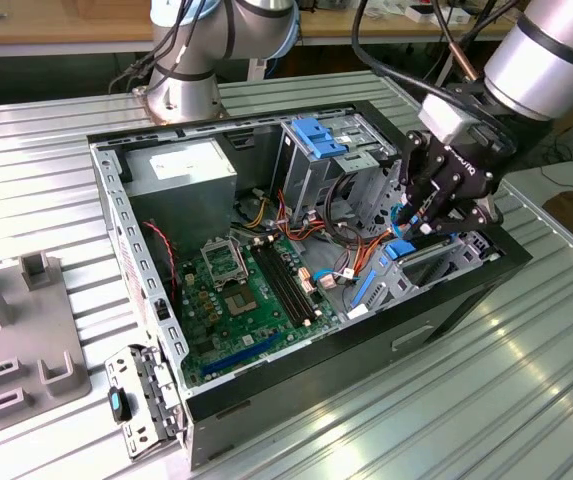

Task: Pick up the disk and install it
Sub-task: 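Insert the second disk wire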

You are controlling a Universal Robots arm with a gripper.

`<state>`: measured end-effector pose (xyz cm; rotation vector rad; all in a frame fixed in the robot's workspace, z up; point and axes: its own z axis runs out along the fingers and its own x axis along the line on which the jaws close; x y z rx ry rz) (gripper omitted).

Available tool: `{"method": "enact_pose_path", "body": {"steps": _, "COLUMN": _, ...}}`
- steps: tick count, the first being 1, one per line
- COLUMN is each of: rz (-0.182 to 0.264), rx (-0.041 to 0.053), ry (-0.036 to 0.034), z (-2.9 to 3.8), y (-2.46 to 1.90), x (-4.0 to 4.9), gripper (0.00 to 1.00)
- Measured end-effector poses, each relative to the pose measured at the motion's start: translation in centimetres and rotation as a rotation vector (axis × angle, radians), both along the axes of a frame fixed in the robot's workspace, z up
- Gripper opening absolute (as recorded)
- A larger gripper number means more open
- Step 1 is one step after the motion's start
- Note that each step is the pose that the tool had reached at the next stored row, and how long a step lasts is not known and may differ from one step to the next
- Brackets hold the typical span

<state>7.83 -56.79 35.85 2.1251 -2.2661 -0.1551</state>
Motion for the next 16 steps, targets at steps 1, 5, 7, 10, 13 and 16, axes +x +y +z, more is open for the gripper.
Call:
{"method": "enact_pose_path", "body": {"steps": 1, "rz": 0.0, "rx": 0.0, "ry": -0.0073, "z": 0.0, "y": 0.0, "x": -0.28, "gripper": 0.3}}
{"method": "enact_pose_path", "body": {"steps": 5, "rz": 0.0, "rx": 0.0022, "ry": -0.0545, "z": 0.03, "y": 0.0, "x": -0.84, "gripper": 0.3}}
{"method": "enact_pose_path", "body": {"steps": 7, "rz": 0.0, "rx": 0.0023, "ry": -0.0616, "z": 0.13, "y": 0.0, "x": -0.92, "gripper": 0.3}}
{"method": "enact_pose_path", "body": {"steps": 10, "rz": 0.0, "rx": 0.0024, "ry": -0.068, "z": 0.92, "y": 0.0, "x": -1.0, "gripper": 0.3}}
{"method": "enact_pose_path", "body": {"steps": 13, "rz": 0.0, "rx": 0.0025, "ry": -0.0872, "z": 1.38, "y": 0.0, "x": -1.08, "gripper": 0.3}}
{"method": "enact_pose_path", "body": {"steps": 16, "rz": 0.0, "rx": 0.0023, "ry": -0.0955, "z": 1.43, "y": 0.0, "x": -1.1, "gripper": 0.3}}
